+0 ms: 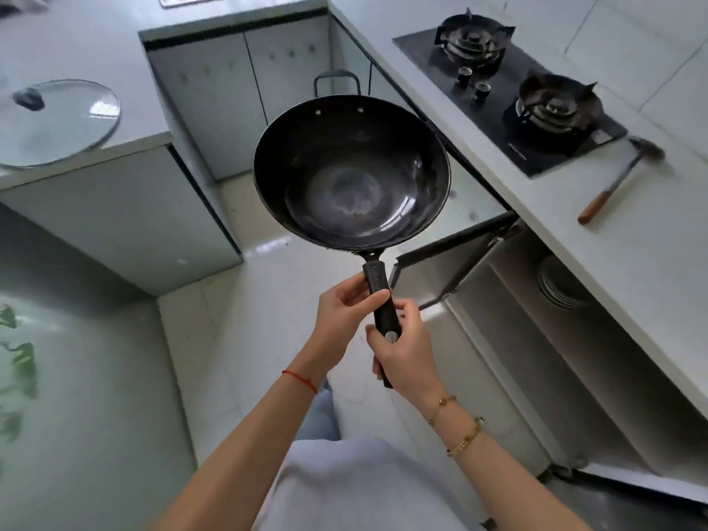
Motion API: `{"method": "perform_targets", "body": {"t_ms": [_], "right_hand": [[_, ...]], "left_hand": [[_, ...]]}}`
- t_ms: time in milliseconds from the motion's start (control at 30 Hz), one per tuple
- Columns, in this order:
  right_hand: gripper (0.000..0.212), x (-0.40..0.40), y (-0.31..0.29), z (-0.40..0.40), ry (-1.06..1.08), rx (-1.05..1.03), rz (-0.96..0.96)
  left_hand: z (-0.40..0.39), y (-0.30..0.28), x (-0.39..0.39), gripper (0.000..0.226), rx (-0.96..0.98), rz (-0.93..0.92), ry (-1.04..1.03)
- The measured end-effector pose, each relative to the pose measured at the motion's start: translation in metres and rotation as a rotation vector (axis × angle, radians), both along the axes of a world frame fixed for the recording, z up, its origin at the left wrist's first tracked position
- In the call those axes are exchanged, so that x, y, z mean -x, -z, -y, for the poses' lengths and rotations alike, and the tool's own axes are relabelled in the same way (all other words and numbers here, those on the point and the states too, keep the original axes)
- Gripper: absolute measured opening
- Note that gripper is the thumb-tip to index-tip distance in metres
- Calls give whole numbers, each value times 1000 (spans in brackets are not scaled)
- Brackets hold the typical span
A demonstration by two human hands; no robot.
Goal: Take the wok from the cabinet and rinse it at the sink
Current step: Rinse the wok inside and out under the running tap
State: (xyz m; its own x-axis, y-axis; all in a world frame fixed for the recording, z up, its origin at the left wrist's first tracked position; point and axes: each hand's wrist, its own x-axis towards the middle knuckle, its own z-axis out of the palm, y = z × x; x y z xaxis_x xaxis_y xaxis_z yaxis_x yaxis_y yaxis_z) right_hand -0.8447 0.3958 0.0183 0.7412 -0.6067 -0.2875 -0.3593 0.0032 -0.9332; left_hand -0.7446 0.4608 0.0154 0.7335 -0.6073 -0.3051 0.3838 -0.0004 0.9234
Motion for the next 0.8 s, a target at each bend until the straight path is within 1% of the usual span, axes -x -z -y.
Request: {"method": "perform_targets", "body": {"t_ms": [200,433,600,800], "right_hand": [[27,-139,-3,4,-71,6,4],[28,-286,-13,17,-129,20,44],[27,-374,-14,43,-143,11,56],[25,-486,-3,97,-162,-22,54]], "left_hand": [[-1,0,-135,27,4,-6,-92],[9,-11,-281,42,7,-3,-129],[32,-11,-367,41,13,1,-165],[84,2,-474,35,8,30,-204]]}}
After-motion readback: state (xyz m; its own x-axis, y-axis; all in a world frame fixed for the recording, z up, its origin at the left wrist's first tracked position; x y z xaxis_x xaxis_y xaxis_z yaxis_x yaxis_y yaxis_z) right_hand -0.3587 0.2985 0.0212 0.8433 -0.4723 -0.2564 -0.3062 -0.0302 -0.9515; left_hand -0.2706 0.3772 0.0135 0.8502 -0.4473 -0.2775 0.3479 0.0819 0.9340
